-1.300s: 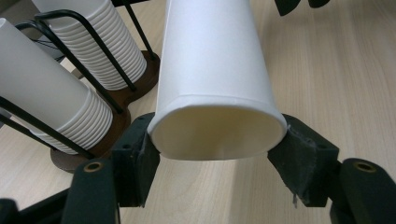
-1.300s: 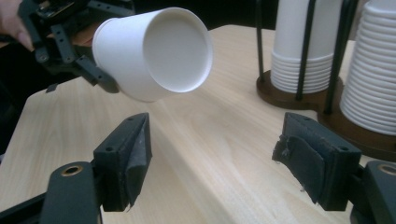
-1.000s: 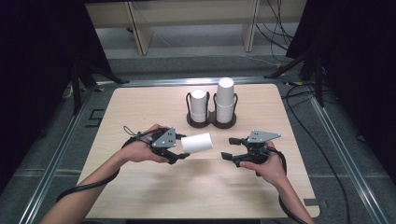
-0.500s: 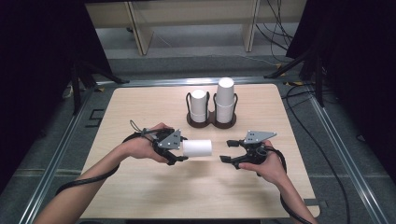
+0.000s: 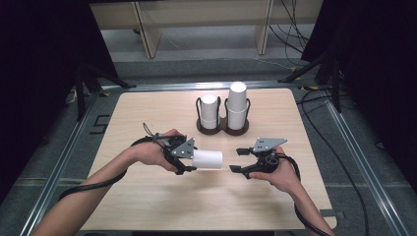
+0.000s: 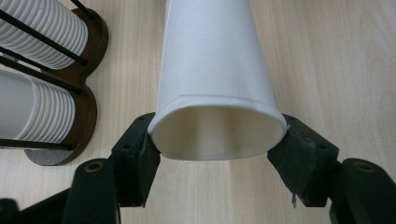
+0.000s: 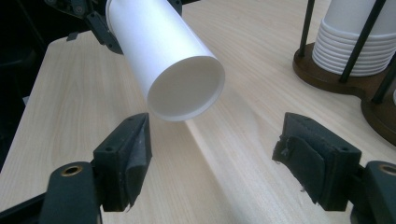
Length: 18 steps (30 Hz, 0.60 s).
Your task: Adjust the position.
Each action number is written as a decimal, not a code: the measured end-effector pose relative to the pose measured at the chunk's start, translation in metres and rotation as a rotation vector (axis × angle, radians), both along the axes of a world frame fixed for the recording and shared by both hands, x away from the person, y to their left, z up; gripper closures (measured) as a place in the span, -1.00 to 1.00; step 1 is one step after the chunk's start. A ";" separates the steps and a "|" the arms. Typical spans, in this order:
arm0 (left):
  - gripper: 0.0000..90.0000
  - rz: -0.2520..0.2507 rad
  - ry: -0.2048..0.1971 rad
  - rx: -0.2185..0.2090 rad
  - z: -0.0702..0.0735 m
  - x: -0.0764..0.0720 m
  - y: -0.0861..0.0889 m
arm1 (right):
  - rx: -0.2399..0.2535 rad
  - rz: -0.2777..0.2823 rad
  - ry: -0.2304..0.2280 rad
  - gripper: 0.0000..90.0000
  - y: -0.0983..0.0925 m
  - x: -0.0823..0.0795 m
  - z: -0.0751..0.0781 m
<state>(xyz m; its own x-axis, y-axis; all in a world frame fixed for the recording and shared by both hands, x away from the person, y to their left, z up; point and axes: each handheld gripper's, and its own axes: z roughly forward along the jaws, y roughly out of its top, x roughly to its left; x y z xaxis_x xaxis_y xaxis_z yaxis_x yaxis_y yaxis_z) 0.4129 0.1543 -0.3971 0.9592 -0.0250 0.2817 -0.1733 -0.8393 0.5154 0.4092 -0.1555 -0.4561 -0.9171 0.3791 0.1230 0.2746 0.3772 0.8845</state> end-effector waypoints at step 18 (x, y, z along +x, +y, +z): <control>-0.23 -0.001 0.026 0.126 0.007 0.001 -0.016 | -0.069 0.038 -0.016 -0.42 0.009 0.000 0.004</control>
